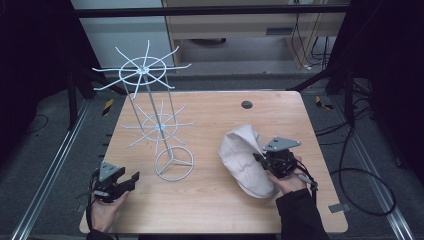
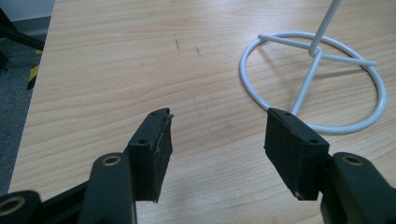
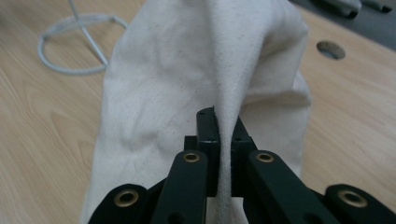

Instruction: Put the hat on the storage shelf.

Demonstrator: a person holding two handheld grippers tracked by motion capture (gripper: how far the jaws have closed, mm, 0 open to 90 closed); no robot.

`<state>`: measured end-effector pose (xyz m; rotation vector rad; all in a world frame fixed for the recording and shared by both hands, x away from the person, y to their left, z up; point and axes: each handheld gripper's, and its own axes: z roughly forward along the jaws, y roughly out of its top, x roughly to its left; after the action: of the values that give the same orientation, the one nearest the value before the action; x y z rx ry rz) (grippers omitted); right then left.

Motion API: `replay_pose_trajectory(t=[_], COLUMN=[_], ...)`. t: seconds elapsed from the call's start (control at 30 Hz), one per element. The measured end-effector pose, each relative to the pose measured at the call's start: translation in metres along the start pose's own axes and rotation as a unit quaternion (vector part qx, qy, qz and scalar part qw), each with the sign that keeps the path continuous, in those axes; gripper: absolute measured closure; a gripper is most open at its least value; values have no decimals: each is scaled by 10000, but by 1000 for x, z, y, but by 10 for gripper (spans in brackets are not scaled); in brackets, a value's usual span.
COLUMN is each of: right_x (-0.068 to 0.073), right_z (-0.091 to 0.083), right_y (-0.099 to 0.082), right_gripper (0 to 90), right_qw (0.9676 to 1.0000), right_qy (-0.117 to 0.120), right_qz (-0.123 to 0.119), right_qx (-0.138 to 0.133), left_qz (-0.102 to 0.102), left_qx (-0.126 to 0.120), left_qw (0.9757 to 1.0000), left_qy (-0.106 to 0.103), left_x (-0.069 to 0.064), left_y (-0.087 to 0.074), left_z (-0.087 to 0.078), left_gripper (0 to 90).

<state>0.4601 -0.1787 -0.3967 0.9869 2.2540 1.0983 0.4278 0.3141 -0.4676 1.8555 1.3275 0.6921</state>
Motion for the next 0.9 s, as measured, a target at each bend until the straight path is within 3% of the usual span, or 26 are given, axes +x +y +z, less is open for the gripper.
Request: replay_pose_trajectory(t=[0.1, 0.27, 0.6, 0.9], right_x=[1, 4, 10, 22], right_z=[-12, -30, -57, -64], right_y=[5, 15, 42, 62], right_gripper=[885, 886, 886, 886], right_qw=[9990, 9943, 9796, 9714], right_qy=[48, 27, -40, -50], right_qz=[139, 234, 189, 23], right_qx=[-411, -1039, -2000, -2374], left_qz=[3, -7, -72, -79], left_qx=[15, 25, -1, -3], left_qw=[10000, 10000, 10000, 10000], left_qy=[2, -4, -4, 1], left_x=[0, -1, 0, 1], left_y=[0, 0, -1, -1], left_z=[0, 1, 1, 0], left_gripper=[413, 413, 412, 410])
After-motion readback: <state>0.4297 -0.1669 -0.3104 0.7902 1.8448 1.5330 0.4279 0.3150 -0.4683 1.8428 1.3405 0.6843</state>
